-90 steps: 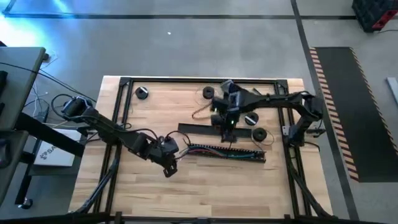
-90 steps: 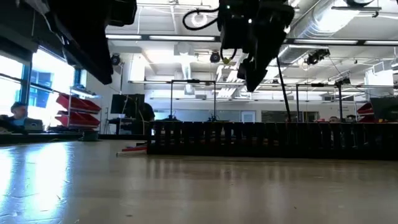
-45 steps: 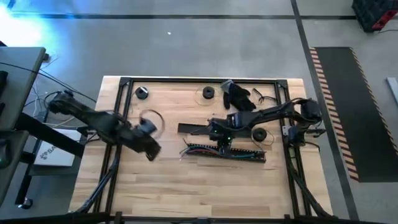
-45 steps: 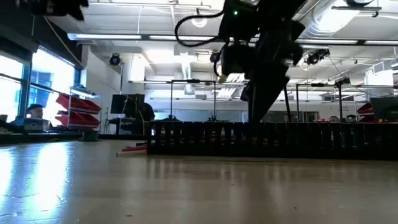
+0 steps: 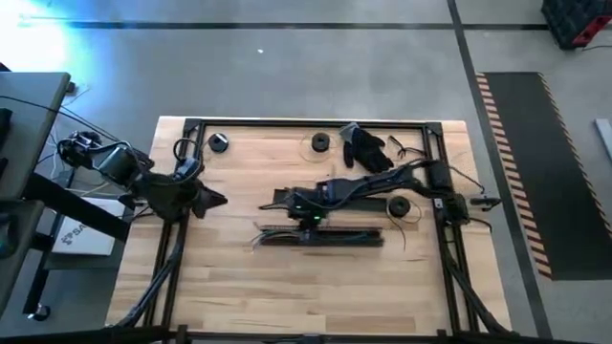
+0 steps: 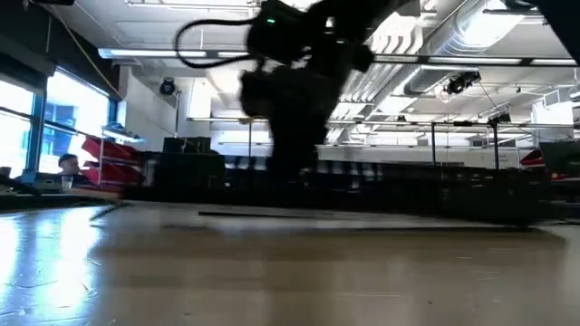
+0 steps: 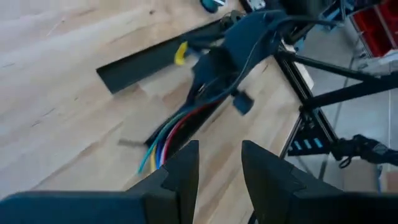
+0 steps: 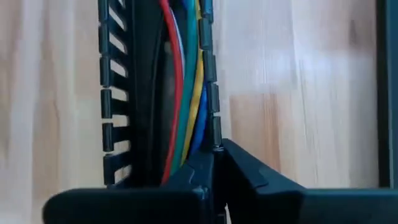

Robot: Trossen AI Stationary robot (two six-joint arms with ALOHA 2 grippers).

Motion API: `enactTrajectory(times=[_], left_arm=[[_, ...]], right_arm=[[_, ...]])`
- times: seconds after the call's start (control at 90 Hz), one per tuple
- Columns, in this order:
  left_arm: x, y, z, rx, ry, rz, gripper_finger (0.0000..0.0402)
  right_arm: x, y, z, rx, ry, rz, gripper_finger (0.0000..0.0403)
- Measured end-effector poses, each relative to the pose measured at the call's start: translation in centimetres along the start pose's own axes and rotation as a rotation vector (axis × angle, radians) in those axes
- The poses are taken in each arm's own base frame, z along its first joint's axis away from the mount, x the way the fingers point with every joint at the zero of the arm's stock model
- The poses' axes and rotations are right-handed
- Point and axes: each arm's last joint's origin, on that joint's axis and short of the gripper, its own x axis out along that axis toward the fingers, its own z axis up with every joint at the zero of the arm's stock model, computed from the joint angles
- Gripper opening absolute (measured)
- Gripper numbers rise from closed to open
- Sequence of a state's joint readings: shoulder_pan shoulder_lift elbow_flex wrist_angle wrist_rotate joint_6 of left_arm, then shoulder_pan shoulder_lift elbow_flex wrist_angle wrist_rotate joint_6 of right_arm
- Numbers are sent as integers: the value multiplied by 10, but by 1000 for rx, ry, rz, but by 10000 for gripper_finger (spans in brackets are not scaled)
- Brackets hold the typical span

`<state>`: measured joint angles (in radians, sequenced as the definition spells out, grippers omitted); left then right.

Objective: Ziptie cables
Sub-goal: Close the black cable duct

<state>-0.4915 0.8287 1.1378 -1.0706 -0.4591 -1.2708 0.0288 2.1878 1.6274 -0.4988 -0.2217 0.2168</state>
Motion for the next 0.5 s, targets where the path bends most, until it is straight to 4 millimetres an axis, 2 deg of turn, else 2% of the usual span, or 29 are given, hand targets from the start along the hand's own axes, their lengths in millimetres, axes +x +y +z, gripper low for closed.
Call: enactTrajectory(times=[0.133,0.256,0.378,0.5], left_arm=[[0,0,0,9,8,1,103],[2,-1,-1,13,24,2,103],[3,-2,-2,22,35,0,103],[3,-2,-2,32,31,0,103]], right_arm=[[12,5,30,48,-47,43,34],[10,11,51,43,-75,117,87],[-16,12,72,10,-118,169,160],[-63,7,93,-34,-157,152,213]])
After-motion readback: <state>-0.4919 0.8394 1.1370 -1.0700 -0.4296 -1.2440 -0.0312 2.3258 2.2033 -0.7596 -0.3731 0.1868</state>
